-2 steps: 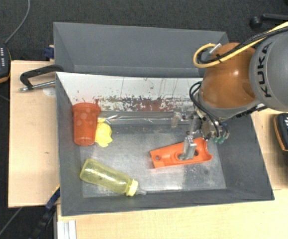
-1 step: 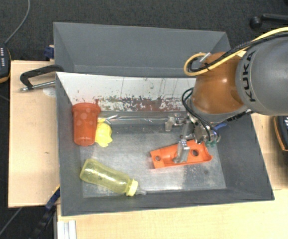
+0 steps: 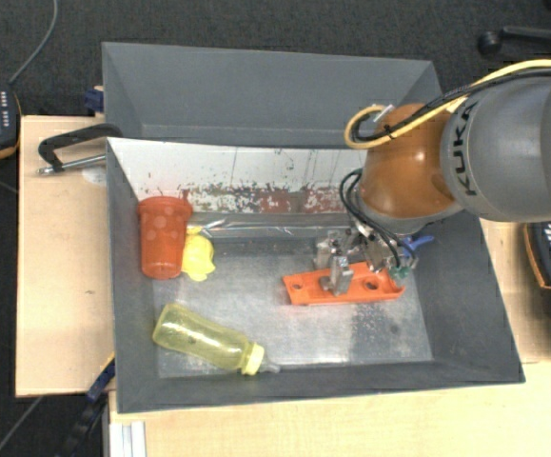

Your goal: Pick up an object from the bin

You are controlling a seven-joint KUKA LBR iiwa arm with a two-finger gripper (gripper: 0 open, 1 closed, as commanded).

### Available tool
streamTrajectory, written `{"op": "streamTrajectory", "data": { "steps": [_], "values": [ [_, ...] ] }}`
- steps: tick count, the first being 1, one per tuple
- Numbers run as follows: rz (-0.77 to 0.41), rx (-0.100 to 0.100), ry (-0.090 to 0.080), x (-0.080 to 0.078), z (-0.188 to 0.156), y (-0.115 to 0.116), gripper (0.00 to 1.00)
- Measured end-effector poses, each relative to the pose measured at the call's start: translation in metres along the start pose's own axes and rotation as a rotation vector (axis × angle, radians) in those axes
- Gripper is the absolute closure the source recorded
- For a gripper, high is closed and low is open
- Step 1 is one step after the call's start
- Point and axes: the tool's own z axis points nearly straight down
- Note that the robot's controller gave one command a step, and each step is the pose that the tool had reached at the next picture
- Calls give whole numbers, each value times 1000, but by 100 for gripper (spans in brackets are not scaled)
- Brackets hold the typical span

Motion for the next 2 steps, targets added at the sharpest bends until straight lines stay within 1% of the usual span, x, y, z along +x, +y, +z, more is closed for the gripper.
{"op": "streamTrajectory", "data": {
  "steps": [1,2],
  "values": [
    [0,0,0,0,0,0,100],
    [-19,0,-7,-1,-34,-3,100]
  ]
}}
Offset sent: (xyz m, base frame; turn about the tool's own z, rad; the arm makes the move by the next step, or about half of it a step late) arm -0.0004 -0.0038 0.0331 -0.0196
